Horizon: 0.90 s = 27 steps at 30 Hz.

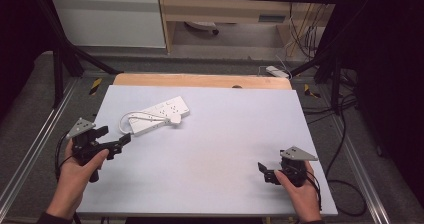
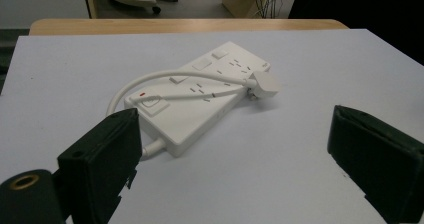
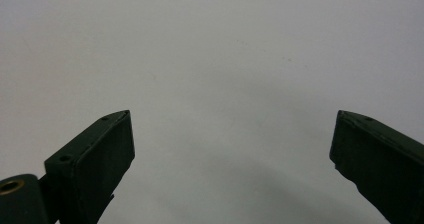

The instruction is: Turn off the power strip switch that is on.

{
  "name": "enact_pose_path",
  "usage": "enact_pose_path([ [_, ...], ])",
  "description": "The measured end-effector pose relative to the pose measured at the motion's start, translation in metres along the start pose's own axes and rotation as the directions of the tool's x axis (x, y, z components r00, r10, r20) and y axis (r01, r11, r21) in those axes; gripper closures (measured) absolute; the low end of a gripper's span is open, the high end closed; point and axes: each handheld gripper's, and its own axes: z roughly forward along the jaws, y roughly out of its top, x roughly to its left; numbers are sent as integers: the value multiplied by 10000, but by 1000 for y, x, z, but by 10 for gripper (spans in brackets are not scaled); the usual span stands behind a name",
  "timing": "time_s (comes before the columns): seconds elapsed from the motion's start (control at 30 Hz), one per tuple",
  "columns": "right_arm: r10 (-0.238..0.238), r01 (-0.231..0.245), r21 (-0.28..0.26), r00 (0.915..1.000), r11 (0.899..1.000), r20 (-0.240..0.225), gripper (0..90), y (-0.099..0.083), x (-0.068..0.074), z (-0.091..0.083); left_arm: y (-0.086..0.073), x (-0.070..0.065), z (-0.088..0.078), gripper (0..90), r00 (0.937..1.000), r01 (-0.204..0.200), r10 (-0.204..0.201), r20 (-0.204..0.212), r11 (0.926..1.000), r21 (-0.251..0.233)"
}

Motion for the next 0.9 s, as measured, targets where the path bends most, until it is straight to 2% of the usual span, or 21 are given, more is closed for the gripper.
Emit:
enact_pose_path([
  [0.17,31,-31,-30,10000,10000,-73,43,0,1,1,8,1,5,75,9999,13,-14,-107,9999,-134],
  [0.27,19,-18,64,9999,10000,-147,43,0,1,2,11,4,12,76,9996,33,-37,-288,9999,-160],
  [0.37,65,-64,39,9998,10000,-192,44,0,2,1,16,7,20,82,9995,106,-110,-301,9999,-132],
  [0.7,236,-231,171,9993,9996,-304,48,1,4,5,47,11,44,89,9989,67,-73,-471,9999,-127],
  [0.9,64,-57,192,9993,9998,-375,49,4,7,7,58,16,57,97,9978,50,-57,-668,9999,-99],
])
